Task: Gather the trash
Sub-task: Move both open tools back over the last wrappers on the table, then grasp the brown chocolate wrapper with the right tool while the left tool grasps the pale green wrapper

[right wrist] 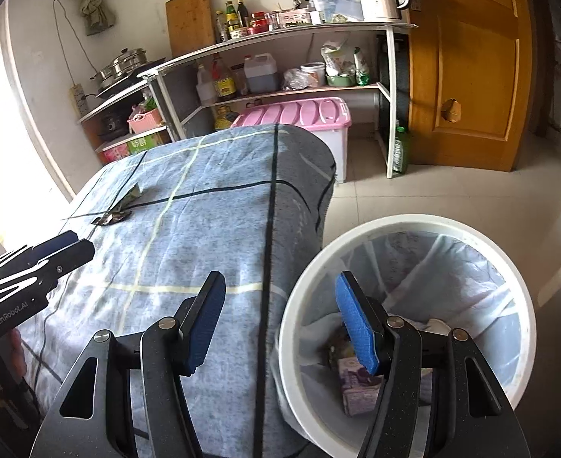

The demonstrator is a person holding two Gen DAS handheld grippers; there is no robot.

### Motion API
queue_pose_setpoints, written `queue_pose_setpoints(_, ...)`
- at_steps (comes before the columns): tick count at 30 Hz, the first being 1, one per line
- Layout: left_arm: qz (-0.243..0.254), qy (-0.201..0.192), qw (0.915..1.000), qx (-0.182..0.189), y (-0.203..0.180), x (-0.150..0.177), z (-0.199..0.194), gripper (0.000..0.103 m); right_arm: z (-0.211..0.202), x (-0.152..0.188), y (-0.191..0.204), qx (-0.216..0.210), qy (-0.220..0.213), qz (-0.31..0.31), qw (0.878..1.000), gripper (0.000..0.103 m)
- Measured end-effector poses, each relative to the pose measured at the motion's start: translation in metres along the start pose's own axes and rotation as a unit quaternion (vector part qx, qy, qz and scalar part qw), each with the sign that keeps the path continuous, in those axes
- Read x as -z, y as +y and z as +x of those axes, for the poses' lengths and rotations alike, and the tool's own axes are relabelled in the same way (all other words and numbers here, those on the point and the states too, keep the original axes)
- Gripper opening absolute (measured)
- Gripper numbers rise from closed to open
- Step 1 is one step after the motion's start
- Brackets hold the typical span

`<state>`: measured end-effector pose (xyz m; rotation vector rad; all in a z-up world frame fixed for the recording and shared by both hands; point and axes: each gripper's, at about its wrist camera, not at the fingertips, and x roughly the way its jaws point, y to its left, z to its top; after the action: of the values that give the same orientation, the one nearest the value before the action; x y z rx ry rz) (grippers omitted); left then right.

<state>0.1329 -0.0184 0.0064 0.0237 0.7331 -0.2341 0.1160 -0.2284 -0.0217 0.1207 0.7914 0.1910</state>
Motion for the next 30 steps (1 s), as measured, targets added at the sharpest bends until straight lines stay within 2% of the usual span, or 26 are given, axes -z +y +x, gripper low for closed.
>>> queue_pose_setpoints(10, -0.054, -0.005, 0.9972, -0.051, 0.089, 0.005, -0.014, 0.047, 0.035, -0.02, 0.07, -0.048, 0.014, -0.055, 0.997, 0.061)
queue_pose_setpoints(18, -0.074, 0.0, 0.9941, -0.079, 0.14, 0.012, -0.017, 0.05, 0.078, -0.033, 0.122, -0.072, 0.042, -0.1, 0.992, 0.061)
queue_pose_setpoints(26, -0.096, 0.0, 0.9902, -0.102, 0.184, 0.016, -0.013, 0.05, 0.126, -0.047, 0.178, -0.114, 0.063, -0.154, 0.979, 0.061)
queue_pose_setpoints(30, -0.109, 0.005, 0.9894, -0.096, 0.2, 0.015, -0.005, 0.05, 0.153, -0.052, 0.205, -0.136, 0.073, -0.189, 0.97, 0.061)
